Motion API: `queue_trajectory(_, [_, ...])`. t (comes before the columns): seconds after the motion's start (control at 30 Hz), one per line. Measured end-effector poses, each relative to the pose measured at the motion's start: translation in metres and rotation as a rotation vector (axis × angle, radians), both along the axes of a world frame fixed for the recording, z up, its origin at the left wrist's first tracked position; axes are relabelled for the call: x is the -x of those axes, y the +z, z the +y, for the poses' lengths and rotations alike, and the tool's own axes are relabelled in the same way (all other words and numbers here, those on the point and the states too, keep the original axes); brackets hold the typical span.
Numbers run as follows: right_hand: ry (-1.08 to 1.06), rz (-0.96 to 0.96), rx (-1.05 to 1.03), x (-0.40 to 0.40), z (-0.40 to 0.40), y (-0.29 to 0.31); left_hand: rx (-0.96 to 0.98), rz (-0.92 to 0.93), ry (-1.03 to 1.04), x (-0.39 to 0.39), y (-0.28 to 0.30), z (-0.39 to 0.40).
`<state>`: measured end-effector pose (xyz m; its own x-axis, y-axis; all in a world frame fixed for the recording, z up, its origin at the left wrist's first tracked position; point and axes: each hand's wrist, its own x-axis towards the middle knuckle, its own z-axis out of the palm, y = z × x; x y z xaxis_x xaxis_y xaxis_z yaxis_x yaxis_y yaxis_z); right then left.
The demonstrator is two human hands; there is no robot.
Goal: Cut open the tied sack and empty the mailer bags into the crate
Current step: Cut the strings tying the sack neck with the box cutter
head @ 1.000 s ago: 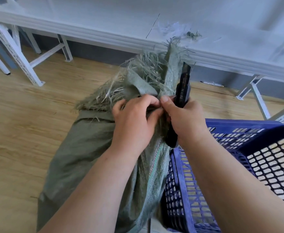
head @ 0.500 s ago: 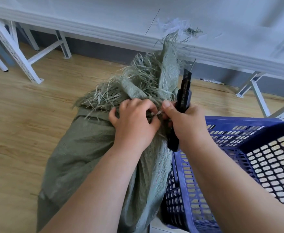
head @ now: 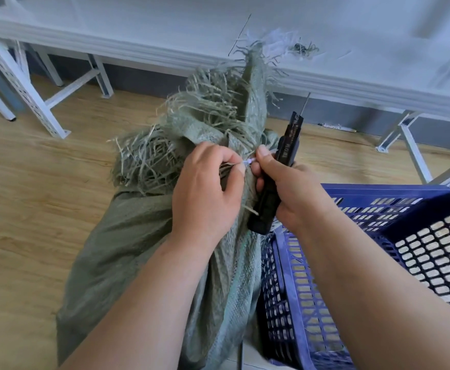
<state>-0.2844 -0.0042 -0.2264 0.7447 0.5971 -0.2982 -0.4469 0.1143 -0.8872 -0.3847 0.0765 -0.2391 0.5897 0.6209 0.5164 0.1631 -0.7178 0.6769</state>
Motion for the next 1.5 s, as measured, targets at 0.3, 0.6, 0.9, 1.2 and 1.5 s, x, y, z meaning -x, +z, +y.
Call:
queue_trajectory(0.3, [-0.16, -0.222, 0.083, 0.007, 0.002, -0.003, -0.048, 0.054, 0.039, 0.002, -0.005, 0.008])
queue_trajectory(0.6, [-0.146, -0.573, 0.365, 0.028, -0.004, 0.0, -0.124, 0.019, 0.066, -0.001, -0.008, 0.014])
queue_trajectory(0.9, [0.113, -0.663, 0.507, 0.042, -0.01, -0.008, -0.078, 0.071, 0.073, -0.004, -0.013, 0.017])
queue_trajectory(1.2, [0.15, -0.686, 0.651, 0.036, -0.009, -0.007, -0.073, 0.092, 0.08, -0.004, -0.012, 0.015])
queue_trajectory(1.5, [0.14, -0.747, 0.712, 0.035, 0.002, -0.004, -0.104, 0.081, 0.087, -0.006, -0.013, 0.013])
